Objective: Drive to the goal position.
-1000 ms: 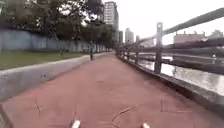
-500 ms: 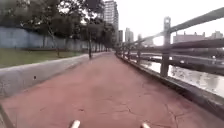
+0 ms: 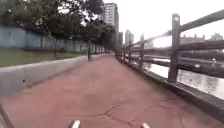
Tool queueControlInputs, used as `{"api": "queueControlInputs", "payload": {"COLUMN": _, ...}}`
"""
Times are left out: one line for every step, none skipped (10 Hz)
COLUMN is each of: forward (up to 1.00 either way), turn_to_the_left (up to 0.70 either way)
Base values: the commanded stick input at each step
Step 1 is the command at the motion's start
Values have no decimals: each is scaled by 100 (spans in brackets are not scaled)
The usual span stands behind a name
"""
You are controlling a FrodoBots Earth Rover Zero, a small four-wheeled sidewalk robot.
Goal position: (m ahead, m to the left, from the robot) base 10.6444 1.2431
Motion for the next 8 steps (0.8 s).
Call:
{"api": "queueControlInputs", "payload": {"forward": 70, "turn_to_the_left": 3}}
{"api": "queueControlInputs", "payload": {"forward": 70, "turn_to_the_left": 3}}
{"api": "queueControlInputs", "payload": {"forward": 70, "turn_to_the_left": 3}}
{"api": "queueControlInputs", "payload": {"forward": 70, "turn_to_the_left": 3}}
{"api": "queueControlInputs", "payload": {"forward": 70, "turn_to_the_left": 3}}
{"api": "queueControlInputs", "payload": {"forward": 70, "turn_to_the_left": 3}}
{"api": "queueControlInputs", "payload": {"forward": 70, "turn_to_the_left": 3}}
{"api": "queueControlInputs", "payload": {"forward": 70, "turn_to_the_left": 3}}
